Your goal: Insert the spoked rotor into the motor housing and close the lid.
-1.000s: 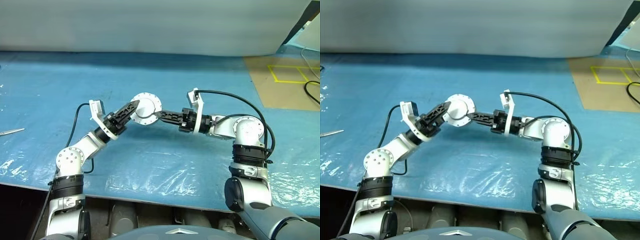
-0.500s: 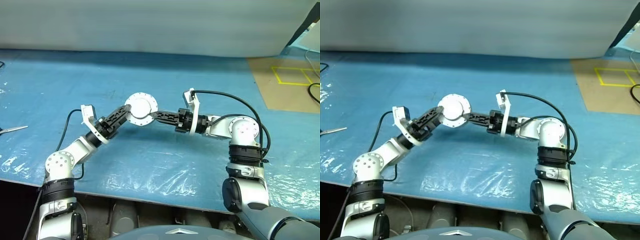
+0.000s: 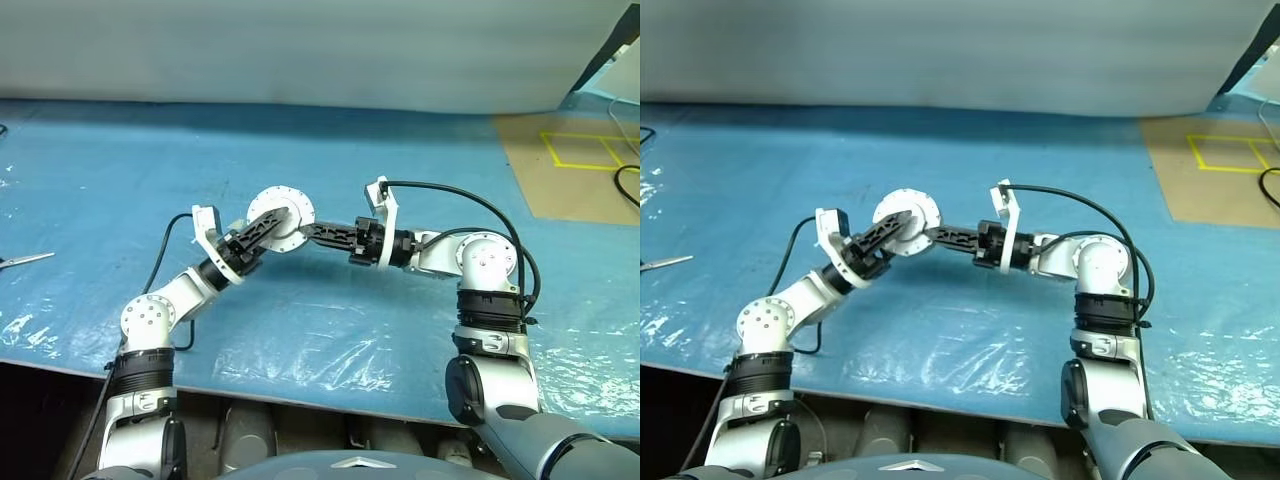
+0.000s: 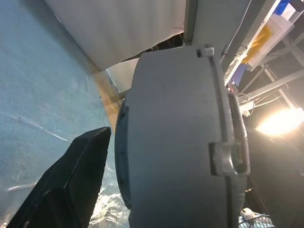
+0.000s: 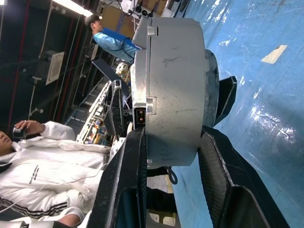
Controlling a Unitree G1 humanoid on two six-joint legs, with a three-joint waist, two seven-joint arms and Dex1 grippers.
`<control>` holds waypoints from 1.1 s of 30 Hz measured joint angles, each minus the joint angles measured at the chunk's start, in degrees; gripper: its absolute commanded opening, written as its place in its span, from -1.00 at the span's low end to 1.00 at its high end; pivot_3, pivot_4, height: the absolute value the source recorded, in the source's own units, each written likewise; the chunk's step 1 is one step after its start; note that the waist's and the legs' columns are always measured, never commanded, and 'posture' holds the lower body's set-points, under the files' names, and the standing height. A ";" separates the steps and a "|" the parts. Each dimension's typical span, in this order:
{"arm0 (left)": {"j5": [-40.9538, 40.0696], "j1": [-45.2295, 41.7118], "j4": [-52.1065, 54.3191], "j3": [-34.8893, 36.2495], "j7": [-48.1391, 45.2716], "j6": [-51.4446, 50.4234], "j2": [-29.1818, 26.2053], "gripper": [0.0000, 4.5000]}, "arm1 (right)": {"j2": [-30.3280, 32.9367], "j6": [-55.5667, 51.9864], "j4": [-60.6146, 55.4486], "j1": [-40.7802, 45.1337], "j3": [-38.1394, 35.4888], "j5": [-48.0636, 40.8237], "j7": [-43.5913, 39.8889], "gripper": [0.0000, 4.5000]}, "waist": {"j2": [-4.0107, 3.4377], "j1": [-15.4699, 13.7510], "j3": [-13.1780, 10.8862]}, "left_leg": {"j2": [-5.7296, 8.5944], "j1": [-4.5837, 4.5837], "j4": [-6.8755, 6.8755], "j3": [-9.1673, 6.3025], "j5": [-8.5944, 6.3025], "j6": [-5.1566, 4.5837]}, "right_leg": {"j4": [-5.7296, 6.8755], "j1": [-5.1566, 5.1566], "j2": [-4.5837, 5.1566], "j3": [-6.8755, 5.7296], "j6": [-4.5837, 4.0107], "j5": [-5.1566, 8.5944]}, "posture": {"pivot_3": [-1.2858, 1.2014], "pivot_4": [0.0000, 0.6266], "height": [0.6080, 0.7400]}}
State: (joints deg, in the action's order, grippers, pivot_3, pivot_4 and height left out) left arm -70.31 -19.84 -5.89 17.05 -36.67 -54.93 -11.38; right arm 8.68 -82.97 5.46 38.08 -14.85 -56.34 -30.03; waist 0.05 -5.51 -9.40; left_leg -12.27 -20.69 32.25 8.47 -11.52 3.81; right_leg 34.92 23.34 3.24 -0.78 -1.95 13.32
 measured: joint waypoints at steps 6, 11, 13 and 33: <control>-0.34 -0.35 -0.27 0.54 -0.07 0.20 0.23 0.19 | -0.14 0.09 0.37 -0.02 -0.05 -0.16 -0.33 -0.49 | 0.00 -0.01 0.00 | 0.00 -0.01 0.01 0.00 0.00 0.00 | 0.00 0.00 0.00 0.00 0.00 0.00 | 0.03 -0.52 1.00; -0.19 -0.43 -0.25 0.48 -0.25 0.75 0.80 0.16 | -0.17 0.26 0.38 -0.02 -0.25 -0.15 -0.48 -0.49 | 0.00 -0.01 0.00 | 0.00 -0.01 0.01 -0.01 0.00 0.00 | 0.00 0.00 0.00 -0.01 0.00 0.00 | 0.03 -0.52 1.00; -0.08 -0.49 -0.25 0.42 0.08 0.90 1.22 0.16 | -0.15 0.42 0.40 -0.03 -0.31 -0.15 -0.47 -0.49 | 0.00 -0.01 0.00 | 0.00 -0.01 0.01 -0.01 0.00 0.00 | 0.00 0.00 0.00 -0.01 0.00 0.00 | 0.03 -0.52 1.00; 2.29 -3.50 -0.96 1.39 5.39 3.14 2.50 0.11 | -0.23 2.85 1.02 -0.49 0.97 0.94 0.00 0.38 | 0.00 0.02 0.00 | 0.00 -0.05 0.06 -0.02 0.00 0.00 | 0.01 0.01 0.00 -0.02 0.01 -0.01 | 0.03 -0.52 1.00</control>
State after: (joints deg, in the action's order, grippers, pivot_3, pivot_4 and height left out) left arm -68.02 -23.34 -6.85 18.44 -31.28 -51.78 -8.87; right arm 8.45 -80.12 6.48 37.59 -13.89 -55.40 -30.03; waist 0.05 -5.48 -9.40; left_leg -12.27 -20.73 32.31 8.44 -11.51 3.81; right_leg 34.93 23.35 3.24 -0.80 -1.94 13.31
